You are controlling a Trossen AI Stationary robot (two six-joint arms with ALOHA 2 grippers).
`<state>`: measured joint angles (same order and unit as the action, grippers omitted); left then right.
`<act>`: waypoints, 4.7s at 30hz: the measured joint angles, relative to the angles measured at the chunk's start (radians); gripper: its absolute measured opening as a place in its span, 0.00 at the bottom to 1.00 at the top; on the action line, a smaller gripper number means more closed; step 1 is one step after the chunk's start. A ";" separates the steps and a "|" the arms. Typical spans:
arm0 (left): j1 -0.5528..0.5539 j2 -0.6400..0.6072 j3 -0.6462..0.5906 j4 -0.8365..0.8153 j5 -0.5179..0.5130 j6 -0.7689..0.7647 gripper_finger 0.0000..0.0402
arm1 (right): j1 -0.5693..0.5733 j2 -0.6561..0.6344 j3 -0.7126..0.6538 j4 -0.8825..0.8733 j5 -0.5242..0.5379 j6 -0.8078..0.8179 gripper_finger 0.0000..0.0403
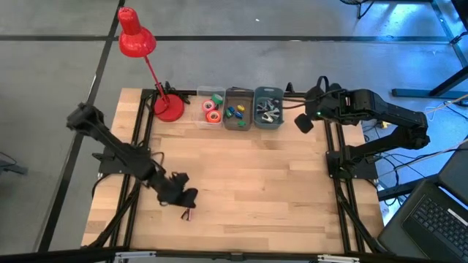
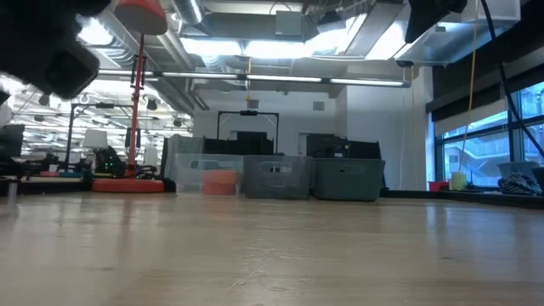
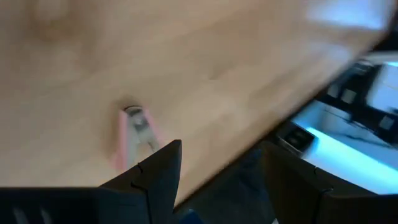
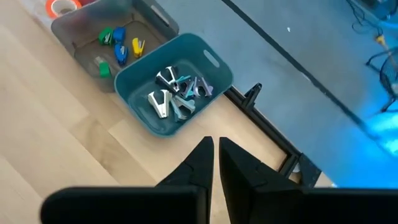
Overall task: Pick and place Stapler, Stapler remover, tape
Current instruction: Put the pink staple remover into the blue bin
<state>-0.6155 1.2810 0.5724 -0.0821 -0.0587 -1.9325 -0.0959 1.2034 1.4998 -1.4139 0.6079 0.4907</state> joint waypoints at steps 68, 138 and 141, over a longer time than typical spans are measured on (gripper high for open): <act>-0.064 0.324 0.205 -0.258 0.205 0.061 0.35 | 0.000 0.000 0.000 -0.018 -0.085 -0.208 0.07; -0.032 0.266 0.204 -0.334 0.205 0.151 0.33 | 0.000 0.000 0.000 -0.019 -0.087 -0.211 0.07; -0.033 0.266 0.204 -0.333 0.208 0.161 0.33 | 0.000 0.000 0.000 -0.019 -0.084 -0.211 0.07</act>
<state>-0.6483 1.5471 0.7769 -0.4151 0.1498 -1.7713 -0.0959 1.2034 1.4998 -1.4330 0.5236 0.2799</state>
